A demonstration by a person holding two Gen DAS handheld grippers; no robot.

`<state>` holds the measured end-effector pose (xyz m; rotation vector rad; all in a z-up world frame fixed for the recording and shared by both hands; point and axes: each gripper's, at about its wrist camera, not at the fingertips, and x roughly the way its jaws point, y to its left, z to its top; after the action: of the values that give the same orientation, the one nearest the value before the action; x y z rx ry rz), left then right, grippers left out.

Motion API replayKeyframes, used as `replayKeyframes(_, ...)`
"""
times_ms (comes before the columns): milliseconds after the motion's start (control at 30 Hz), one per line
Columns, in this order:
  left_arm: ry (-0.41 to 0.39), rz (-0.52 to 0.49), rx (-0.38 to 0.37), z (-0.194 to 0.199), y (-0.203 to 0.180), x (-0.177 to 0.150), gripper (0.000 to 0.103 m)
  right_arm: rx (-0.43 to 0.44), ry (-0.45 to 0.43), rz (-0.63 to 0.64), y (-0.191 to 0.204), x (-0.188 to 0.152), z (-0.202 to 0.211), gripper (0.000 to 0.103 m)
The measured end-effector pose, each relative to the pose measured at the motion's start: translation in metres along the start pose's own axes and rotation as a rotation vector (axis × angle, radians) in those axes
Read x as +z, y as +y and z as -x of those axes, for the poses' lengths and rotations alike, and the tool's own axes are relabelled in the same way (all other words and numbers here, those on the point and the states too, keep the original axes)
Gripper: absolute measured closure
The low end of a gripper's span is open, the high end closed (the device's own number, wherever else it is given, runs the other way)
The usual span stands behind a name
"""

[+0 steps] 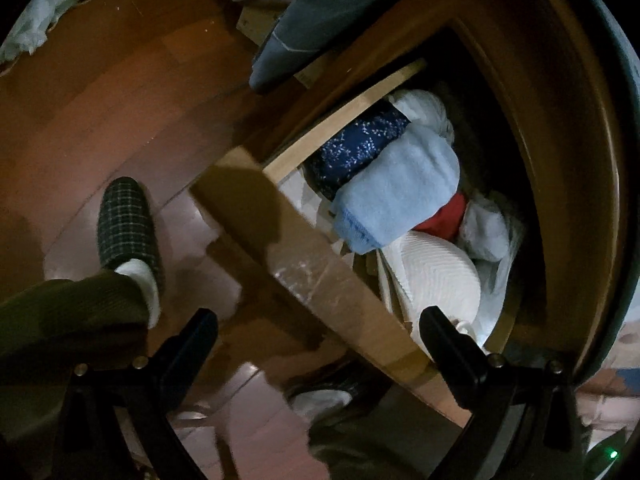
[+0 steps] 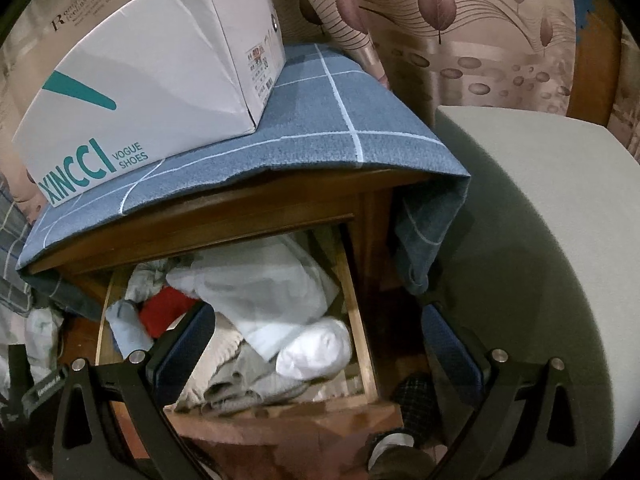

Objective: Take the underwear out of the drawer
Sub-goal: 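Move both tools over the open drawer toward the clothes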

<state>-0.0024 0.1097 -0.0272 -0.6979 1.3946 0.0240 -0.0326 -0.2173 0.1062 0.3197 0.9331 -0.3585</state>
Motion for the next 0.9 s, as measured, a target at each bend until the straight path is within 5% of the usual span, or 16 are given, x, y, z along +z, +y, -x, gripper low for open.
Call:
replayKeyframes(467, 0.013, -0.071, 0.079, 0.003, 0.002, -0.005, 0.0, 0.027, 0.074, 0.053, 0.009, -0.002, -0.011, 0.001)
replayKeyframes(900, -0.104, -0.295, 0.263, 0.011, -0.027, -0.003, 0.001, 0.167, 0.349, 0.107, 0.009, 0.0, -0.041, 0.006)
